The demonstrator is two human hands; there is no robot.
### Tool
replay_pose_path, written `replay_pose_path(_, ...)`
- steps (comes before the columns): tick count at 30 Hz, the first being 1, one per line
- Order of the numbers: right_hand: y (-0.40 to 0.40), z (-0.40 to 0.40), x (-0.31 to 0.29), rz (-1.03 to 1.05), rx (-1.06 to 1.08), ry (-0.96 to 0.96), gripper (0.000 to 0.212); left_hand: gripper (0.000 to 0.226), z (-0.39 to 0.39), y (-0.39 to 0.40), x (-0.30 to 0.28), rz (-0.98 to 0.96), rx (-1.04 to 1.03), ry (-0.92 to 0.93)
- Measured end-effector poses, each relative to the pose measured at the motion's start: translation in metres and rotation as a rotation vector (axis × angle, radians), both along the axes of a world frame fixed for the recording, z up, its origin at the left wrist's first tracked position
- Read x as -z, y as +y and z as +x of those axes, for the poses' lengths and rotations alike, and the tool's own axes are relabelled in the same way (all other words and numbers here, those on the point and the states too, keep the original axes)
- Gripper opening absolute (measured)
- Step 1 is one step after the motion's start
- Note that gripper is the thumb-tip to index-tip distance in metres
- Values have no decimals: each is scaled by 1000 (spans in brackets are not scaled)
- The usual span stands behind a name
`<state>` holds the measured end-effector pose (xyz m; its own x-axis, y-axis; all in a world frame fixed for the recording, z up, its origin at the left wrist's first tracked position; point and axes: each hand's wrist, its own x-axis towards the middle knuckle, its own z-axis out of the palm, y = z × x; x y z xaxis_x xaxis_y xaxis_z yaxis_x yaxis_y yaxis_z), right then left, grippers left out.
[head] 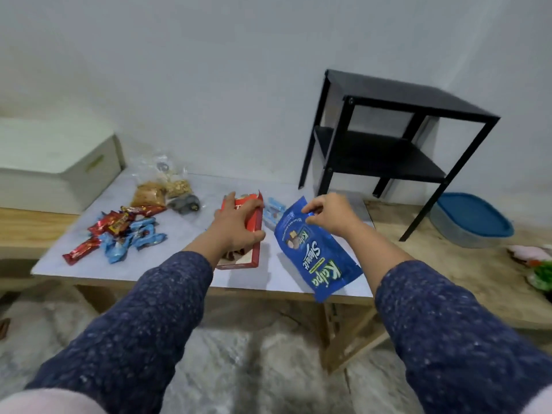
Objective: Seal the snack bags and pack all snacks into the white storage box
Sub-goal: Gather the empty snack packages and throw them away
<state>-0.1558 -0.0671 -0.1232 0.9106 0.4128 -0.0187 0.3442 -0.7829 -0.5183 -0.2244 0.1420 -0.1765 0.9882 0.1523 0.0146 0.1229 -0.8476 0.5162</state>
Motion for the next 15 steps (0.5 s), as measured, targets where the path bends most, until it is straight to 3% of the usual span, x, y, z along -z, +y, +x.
replay_pose_path(8,160,-83,-86,145,-228,-137,22,64,-118,145,-81,94,-169,-168)
replay_pose_path(15,337,-162,-107,153,-568,-176,21,66,-244,282,-93,108,-500,-171)
